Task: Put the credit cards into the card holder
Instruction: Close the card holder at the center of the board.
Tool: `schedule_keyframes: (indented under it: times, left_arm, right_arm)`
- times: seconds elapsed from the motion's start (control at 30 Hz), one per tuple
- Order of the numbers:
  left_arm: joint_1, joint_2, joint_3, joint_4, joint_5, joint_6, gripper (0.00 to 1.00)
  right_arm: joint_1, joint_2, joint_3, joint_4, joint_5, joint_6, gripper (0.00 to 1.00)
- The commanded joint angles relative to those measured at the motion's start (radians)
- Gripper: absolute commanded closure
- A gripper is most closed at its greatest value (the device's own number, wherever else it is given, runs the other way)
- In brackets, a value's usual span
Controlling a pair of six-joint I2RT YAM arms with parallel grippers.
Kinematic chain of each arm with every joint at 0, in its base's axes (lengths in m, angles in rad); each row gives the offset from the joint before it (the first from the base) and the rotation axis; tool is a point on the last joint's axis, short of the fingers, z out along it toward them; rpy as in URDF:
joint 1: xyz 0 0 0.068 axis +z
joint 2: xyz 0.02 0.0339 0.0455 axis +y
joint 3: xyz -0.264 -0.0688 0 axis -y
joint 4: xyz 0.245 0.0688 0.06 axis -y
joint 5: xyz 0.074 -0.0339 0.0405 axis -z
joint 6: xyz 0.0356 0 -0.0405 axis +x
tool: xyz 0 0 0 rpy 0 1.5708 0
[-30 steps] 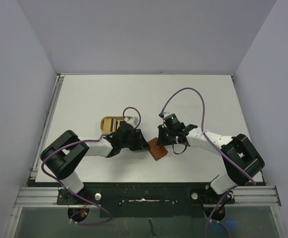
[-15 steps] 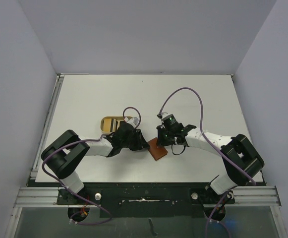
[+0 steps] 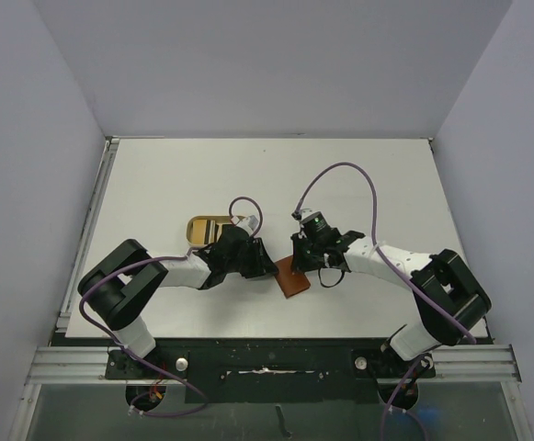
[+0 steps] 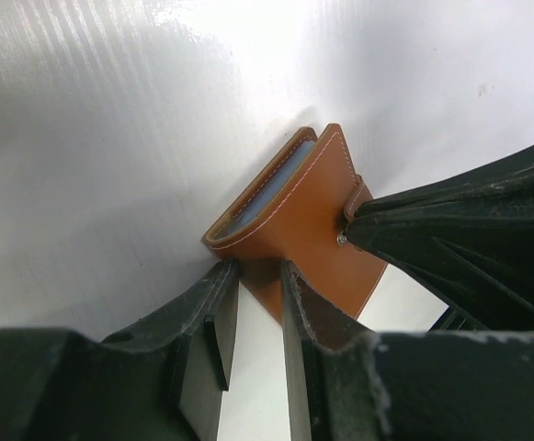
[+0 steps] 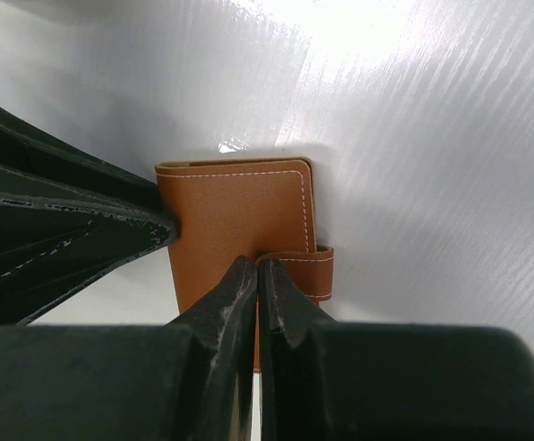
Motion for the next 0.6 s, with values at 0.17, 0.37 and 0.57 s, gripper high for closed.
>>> schedule_keyframes:
  times: [0.17,0.37,0.57]
  left_arm:
    - [-0.005,0.004,0.027,0.045,0.017,0.015,0.77]
    - [-0.005,0.010,0.032,0.051,0.025,0.012,0.77]
    - [-0.005,0.008,0.032,0.050,0.026,0.009,0.78]
  right_arm:
    - [0.006,-0.088,-0.014,-0.001,-0.046,0.047,1.00]
    - [0.006,-0.065,-0.018,-0.005,-0.052,0.039,1.00]
    - [0.007,-0.041,-0.024,0.016,-0.063,0.042,1.00]
